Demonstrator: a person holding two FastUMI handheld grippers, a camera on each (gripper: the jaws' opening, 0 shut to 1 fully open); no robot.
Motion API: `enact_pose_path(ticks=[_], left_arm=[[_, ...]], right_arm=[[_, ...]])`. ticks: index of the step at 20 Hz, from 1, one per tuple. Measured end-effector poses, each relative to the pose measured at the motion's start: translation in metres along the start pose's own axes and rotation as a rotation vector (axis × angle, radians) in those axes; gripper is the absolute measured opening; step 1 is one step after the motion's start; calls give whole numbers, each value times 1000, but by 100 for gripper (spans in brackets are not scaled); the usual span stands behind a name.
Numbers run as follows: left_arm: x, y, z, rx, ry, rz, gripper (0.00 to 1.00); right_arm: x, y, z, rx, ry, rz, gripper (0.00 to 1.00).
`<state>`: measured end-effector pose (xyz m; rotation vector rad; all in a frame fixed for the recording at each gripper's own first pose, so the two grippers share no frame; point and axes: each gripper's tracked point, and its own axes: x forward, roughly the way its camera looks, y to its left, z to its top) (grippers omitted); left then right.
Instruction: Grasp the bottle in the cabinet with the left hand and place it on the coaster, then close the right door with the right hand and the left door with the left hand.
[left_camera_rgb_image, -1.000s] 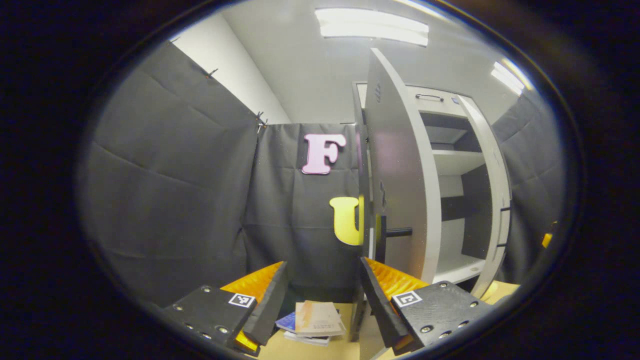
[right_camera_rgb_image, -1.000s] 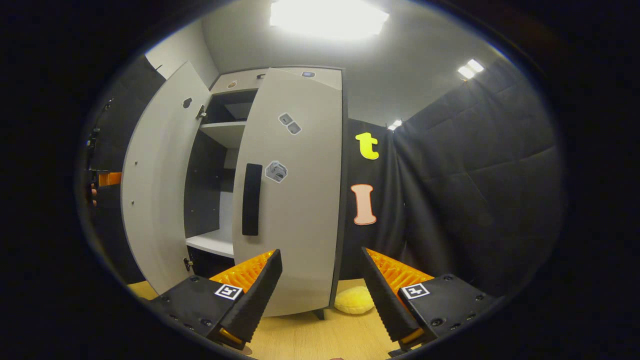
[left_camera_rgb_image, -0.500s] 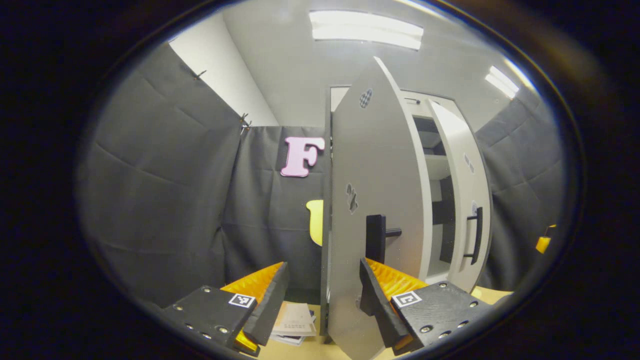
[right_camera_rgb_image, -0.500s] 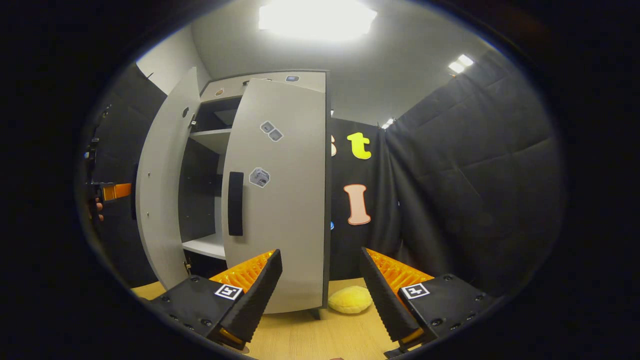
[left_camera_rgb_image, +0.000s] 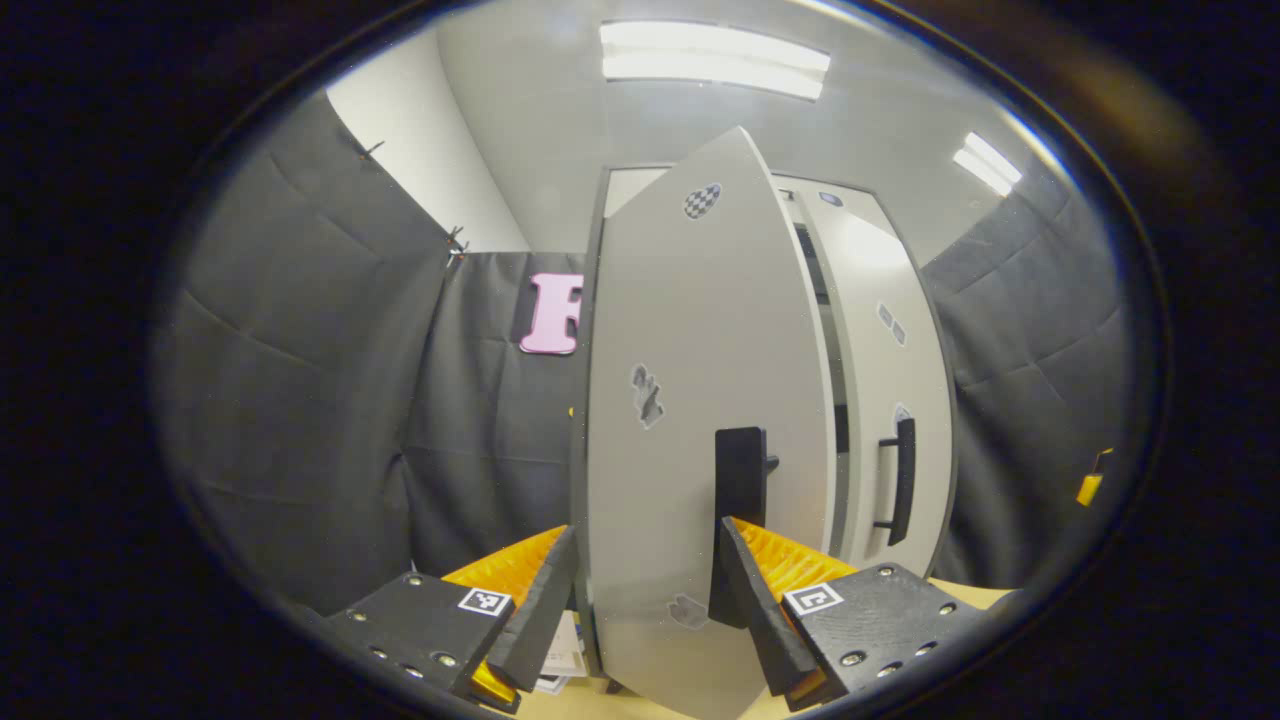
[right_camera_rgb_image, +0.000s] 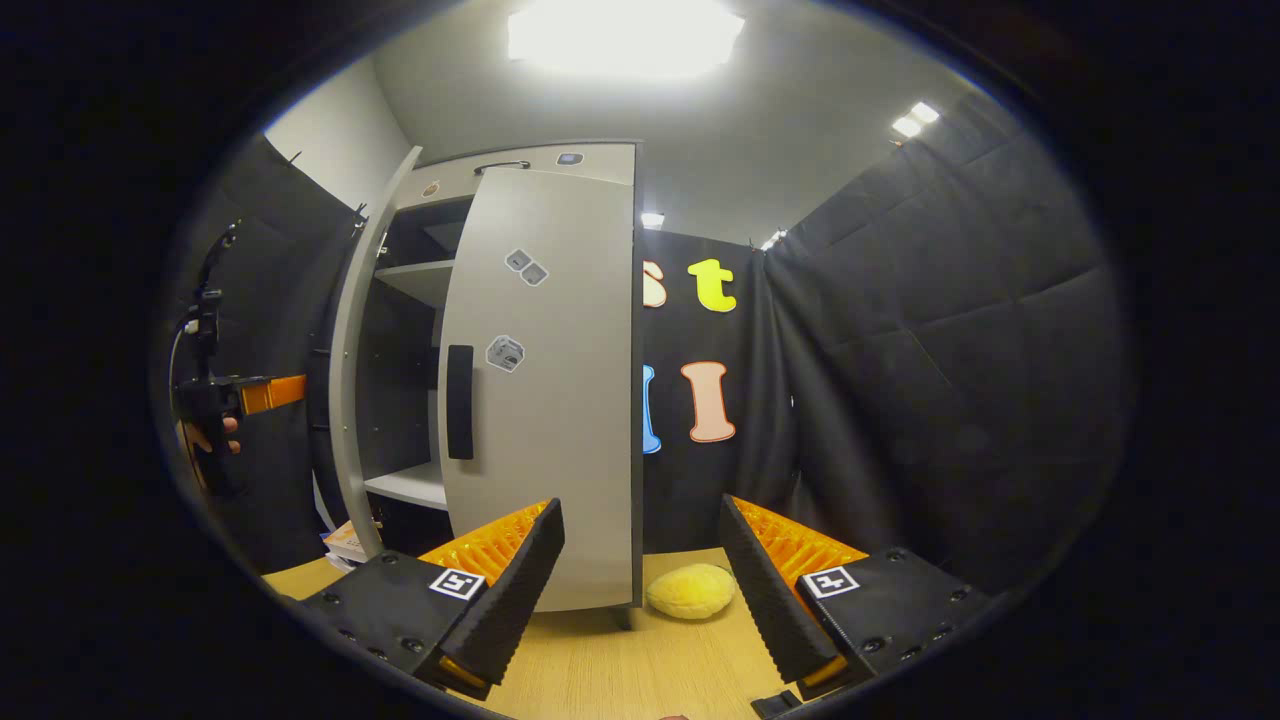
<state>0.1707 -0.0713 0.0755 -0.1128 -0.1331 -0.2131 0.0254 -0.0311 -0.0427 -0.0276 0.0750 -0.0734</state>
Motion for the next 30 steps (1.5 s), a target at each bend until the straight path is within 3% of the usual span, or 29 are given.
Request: enact_pose_path(ticks=[1, 2, 5, 8, 9, 12, 14, 15, 20, 21, 23, 24, 28, 30], left_arm=[[3, -9, -2, 9, 0, -8, 83], [8, -15, -4, 19, 3, -11, 89], [14, -31, -6, 37, 8, -25, 83], [9, -35, -5, 67, 4, -6, 89], [9, -32, -5, 72, 8, 3, 83], [2, -23, 6, 95, 1, 44, 83], [-10, -16, 18, 115, -6, 73, 88], [-17, -14, 22, 125, -7, 89, 83], [-51, -1, 23, 157, 6, 107, 83], [-59, 4, 25, 160, 6, 107, 89], [-85, 11, 30, 156, 4, 100, 89], [-98, 14, 30, 151, 11, 97, 83], [-132, 22, 30, 145, 16, 82, 89], [-141, 21, 27, 140, 22, 69, 83]], right_arm=[[-2, -2, 0, -1, 0, 1, 99], [-3, -4, -1, 0, 1, 4, 99], [-5, -9, -3, 3, 10, 13, 99], [-6, -12, -2, 3, 10, 26, 99], [-6, -13, 1, 4, 7, 34, 99], [-5, -8, 13, 11, -10, 85, 99], [-7, -3, 21, 15, -23, 119, 99], [-8, 0, 27, 16, -32, 135, 99], [-32, 20, 45, 22, -65, 184, 99], [-37, 26, 47, 19, -64, 190, 99], [-47, 28, 51, 13, -70, 170, 99], [-52, 30, 50, 20, -67, 162, 99], [-73, 42, 53, 30, -63, 155, 99], [-83, 47, 58, 23, -76, 155, 99]])
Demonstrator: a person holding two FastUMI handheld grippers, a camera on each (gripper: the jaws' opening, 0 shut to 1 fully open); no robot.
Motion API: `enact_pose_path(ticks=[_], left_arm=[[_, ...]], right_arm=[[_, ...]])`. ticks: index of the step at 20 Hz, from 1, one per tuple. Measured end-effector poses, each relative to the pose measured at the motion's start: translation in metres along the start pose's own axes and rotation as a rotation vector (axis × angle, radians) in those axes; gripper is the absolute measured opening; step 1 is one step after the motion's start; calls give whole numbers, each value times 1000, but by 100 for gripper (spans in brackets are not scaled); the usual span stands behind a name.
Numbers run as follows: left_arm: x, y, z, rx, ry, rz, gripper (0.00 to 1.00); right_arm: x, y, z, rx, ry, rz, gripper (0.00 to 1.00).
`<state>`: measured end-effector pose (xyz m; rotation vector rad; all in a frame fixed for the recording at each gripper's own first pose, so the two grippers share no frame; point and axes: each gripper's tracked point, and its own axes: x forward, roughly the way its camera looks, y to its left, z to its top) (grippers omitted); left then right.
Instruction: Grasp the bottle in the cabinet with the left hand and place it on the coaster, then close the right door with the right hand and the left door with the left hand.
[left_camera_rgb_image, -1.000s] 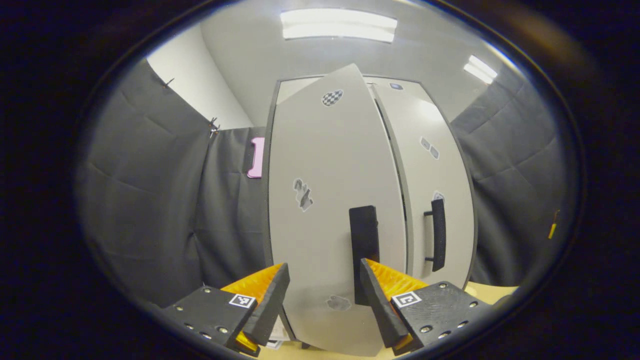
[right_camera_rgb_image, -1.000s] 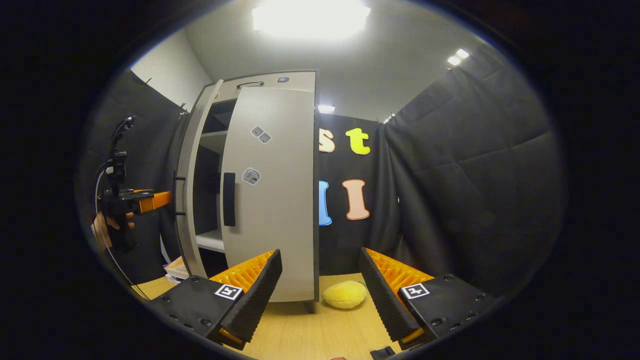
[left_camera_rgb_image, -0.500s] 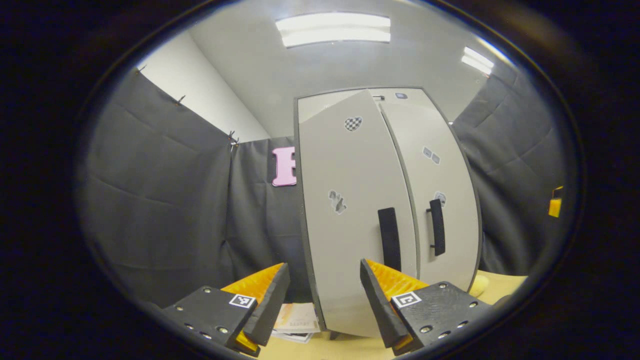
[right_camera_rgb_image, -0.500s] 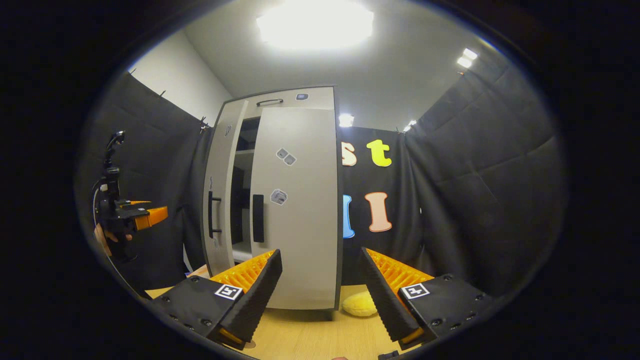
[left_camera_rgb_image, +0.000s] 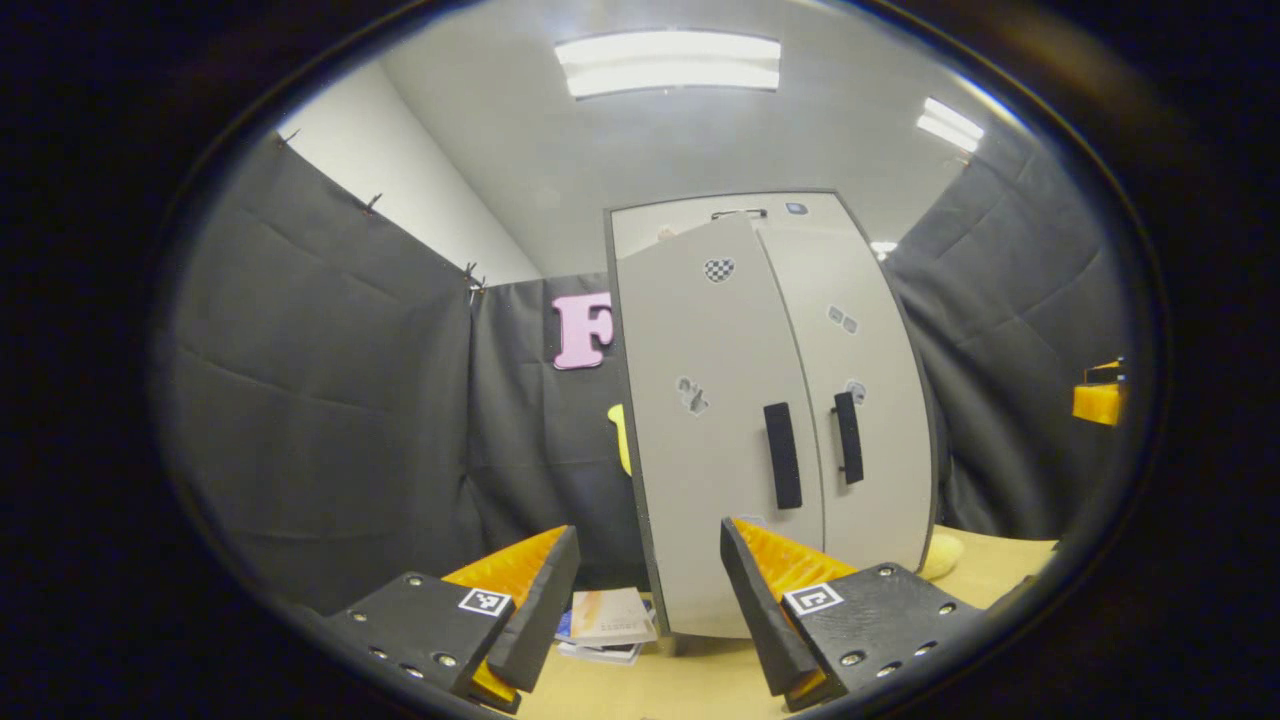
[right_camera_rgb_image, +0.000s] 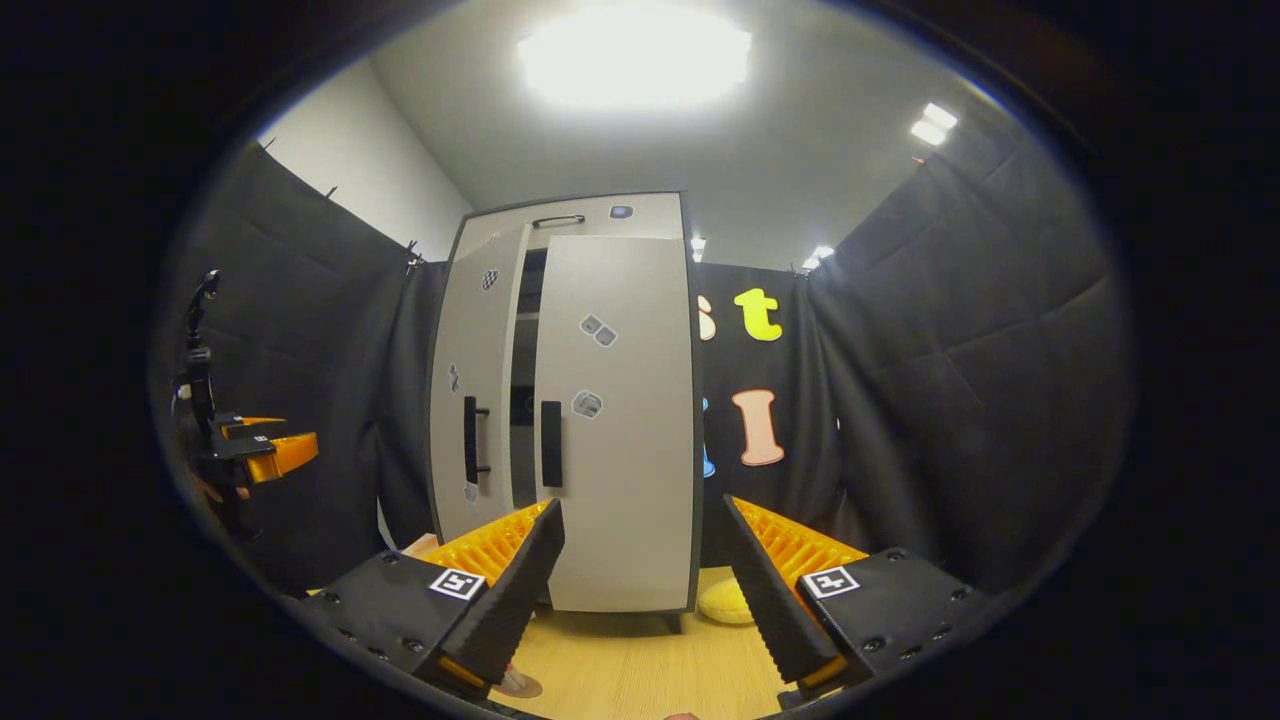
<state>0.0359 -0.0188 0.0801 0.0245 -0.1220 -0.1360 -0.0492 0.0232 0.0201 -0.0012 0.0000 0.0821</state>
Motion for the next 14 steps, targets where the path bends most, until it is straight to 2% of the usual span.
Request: enact_pose_path(ticks=[6, 14], left_arm=[[-28, 9, -6, 6, 19, 12, 83], [-54, 8, -17, 21, 23, 12, 83]], right_arm=[[-14, 13, 2, -32, -2, 1, 99], [-32, 15, -19, 5, 36, 0, 99]])
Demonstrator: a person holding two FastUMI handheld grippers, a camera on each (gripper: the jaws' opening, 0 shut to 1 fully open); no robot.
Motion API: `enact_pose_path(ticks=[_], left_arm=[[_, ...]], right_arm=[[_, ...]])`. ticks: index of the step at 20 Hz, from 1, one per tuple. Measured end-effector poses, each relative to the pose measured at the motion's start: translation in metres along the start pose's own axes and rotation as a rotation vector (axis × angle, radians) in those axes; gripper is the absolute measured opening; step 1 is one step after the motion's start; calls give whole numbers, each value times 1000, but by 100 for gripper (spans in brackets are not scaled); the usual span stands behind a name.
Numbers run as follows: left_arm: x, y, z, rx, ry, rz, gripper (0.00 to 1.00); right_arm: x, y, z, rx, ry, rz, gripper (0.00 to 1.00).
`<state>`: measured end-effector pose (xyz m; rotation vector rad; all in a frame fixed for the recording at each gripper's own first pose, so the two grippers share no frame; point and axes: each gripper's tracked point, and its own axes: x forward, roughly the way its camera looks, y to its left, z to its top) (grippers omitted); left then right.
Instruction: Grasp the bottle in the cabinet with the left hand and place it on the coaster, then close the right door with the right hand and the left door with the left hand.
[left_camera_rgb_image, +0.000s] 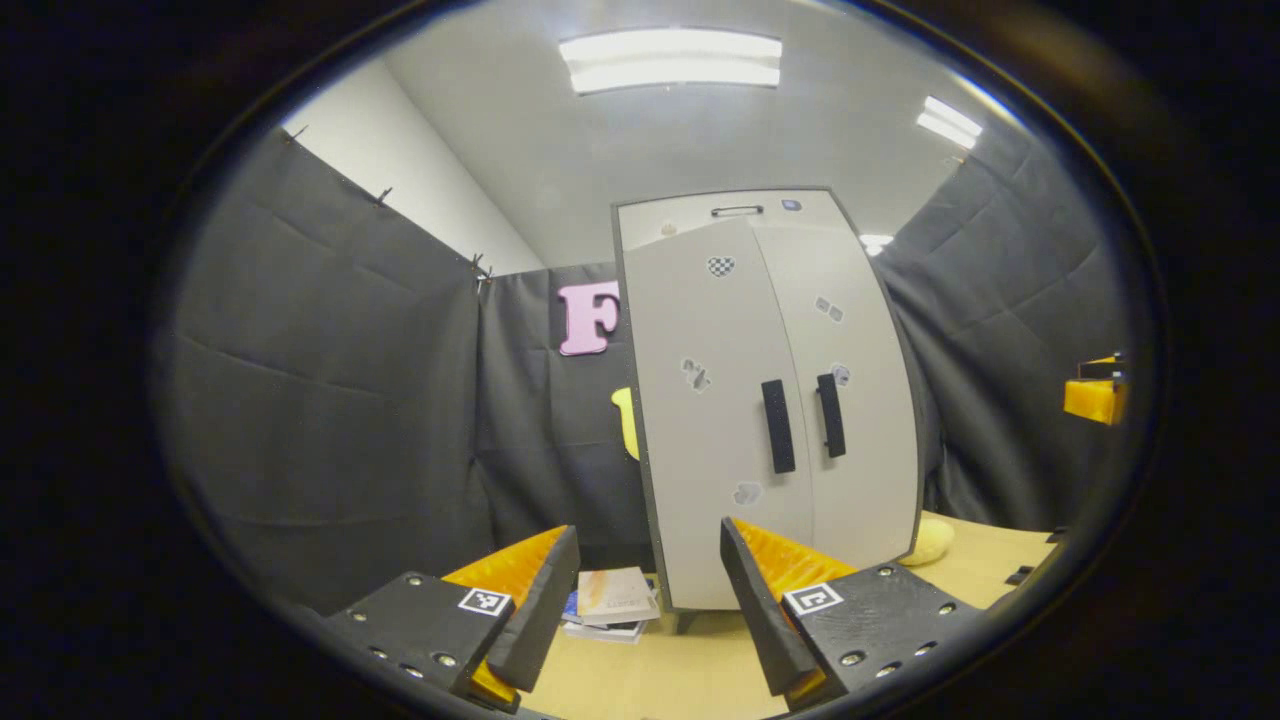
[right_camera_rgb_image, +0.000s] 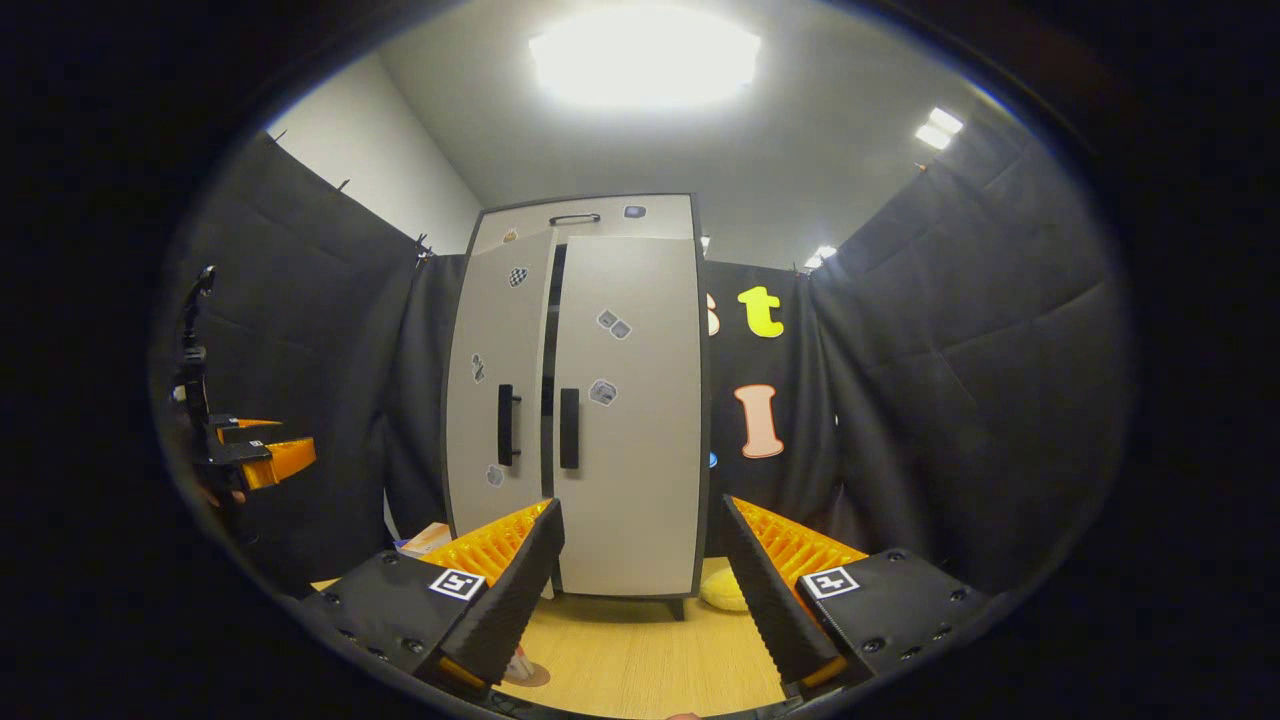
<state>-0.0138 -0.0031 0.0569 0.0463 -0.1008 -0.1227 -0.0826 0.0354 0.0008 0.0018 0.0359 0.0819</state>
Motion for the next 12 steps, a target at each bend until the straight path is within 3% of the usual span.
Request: enact_pose_path(ticks=[9, 10, 12], left_arm=[[-7, -4, -1, -2, 10, -11, 83], [-7, -4, -2, 1, 9, -10, 89], [-8, -2, -5, 8, 19, -5, 89]], right_arm=[[-4, -8, -2, 26, 6, -2, 99], [-4, -9, -2, 23, 3, -3, 99], [-3, -10, 0, 14, -1, -5, 99]])
